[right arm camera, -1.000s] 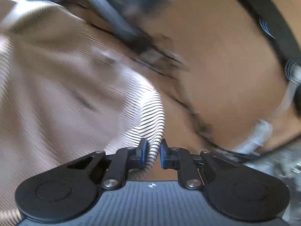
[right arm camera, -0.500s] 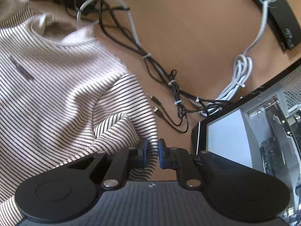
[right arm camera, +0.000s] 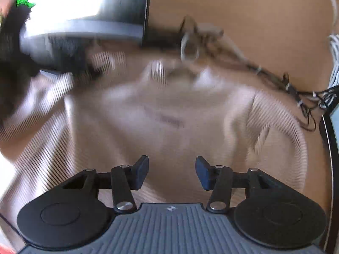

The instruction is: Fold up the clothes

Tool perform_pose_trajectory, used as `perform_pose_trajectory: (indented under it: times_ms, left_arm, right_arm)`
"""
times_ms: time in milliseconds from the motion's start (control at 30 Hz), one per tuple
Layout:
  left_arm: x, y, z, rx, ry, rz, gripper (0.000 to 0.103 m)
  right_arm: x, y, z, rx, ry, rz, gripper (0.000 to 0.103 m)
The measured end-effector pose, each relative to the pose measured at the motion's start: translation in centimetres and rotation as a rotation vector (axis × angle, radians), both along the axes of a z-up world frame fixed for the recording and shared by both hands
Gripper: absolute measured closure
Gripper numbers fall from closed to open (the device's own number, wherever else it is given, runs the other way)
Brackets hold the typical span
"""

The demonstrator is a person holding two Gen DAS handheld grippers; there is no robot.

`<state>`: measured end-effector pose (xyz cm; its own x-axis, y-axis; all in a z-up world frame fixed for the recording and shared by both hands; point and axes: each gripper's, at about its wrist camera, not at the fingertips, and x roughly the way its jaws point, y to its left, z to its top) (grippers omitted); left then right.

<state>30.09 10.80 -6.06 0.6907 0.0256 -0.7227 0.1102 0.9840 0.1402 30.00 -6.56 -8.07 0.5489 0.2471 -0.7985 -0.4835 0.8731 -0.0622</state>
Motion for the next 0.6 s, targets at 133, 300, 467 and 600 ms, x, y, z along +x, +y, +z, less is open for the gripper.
perform_pose_trajectory:
  times_ms: [133,300,467,600]
  left_arm:
    - [0.2,1.1,-0.4,0.013,-0.005,0.026,0.092]
    - [-0.3,1.9,-0.1,-0.051,0.017,0.053,0.082]
    - [-3.6,2.7,2.9,-0.208,0.002,0.007,0.067]
    - [-7.0,2.3,4.0,-0.397,0.034,-0.086,0.049]
  right_arm:
    - [-0.3,-2.1,-0.3,0.026,0.044,-0.074,0.049]
    - [-1.1,-2.9,-0.2,0.013,0.041,-0.106,0.047]
    - [-2.8,-4.3,0.5,-0.049,0.020,-0.139,0.047]
    - [-4.2,-5.6,1.1,-0.046,0.029,-0.195,0.047]
